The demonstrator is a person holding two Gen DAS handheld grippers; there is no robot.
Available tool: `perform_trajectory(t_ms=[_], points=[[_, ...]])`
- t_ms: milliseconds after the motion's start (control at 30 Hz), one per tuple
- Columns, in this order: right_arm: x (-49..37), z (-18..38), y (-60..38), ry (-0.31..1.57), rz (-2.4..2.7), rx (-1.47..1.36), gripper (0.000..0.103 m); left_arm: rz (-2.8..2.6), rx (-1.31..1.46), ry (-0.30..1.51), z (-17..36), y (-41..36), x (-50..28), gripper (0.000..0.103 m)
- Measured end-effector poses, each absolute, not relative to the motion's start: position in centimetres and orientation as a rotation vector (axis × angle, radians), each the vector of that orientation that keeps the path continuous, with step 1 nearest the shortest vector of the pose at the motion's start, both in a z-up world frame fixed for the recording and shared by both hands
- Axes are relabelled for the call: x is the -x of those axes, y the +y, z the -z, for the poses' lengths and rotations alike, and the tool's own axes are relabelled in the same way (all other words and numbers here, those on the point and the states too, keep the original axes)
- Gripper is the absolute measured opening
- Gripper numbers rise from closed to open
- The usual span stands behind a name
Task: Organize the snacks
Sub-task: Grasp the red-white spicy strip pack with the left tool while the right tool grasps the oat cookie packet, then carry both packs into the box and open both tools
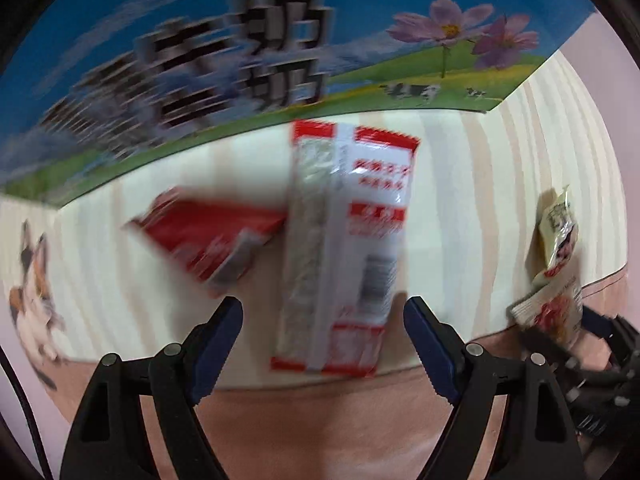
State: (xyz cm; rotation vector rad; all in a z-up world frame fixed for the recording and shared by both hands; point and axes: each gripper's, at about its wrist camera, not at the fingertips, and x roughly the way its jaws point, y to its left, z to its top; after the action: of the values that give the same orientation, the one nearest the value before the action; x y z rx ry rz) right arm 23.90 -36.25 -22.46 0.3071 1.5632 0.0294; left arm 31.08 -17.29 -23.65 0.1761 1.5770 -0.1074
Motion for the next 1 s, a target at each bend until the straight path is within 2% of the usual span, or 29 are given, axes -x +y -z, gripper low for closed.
perform_trajectory(t_ms=[33,67,133,167,200,400,633,767,1000], points=[[-23.9,22.5,-36.1,1.564,-0.025,-0.3,0.09,0.11,-0.168,1.582,23.9,-17.6,-31.5,0.064],[-23.8,22.6,-36.0,1.563,-0.02,-0.3,0.09,0.11,-0.167,1.583,24.0,-17.9,-32.0,0.056],[-23.5,22.6,-35.8,1.554,-0.005,-0.297,0.085,0.111,-0.143,1.581,24.1,-18.1,-32.3,0.056],[-23.5,22.6,-35.7,1.55,0.002,-0.29,0.075,0.111,-0.136,1.576,24.1,-18.2,-32.3,0.055],[-23.4,22.5,-35.6,1.546,0.009,-0.275,0.07,0.113,-0.126,1.57,24.0,-18.2,-32.1,0.055],[-21.3,22.0,-33.6,1.554,-0.006,-0.203,0.058,0.113,-0.057,1.628,24.3,-16.6,-29.5,0.055],[-17.6,21.9,-31.4,1.641,-0.1,-0.264,0.058,0.103,-0.004,1.726,25.1,-14.1,-24.9,0.055],[-16.5,22.0,-30.1,1.665,-0.121,-0.267,0.058,0.119,-0.01,1.756,26.4,-14.3,-25.9,0.056],[-15.8,22.9,-29.0,1.704,-0.1,-0.273,0.068,0.107,-0.044,1.771,27.7,-15.4,-27.8,0.056]])
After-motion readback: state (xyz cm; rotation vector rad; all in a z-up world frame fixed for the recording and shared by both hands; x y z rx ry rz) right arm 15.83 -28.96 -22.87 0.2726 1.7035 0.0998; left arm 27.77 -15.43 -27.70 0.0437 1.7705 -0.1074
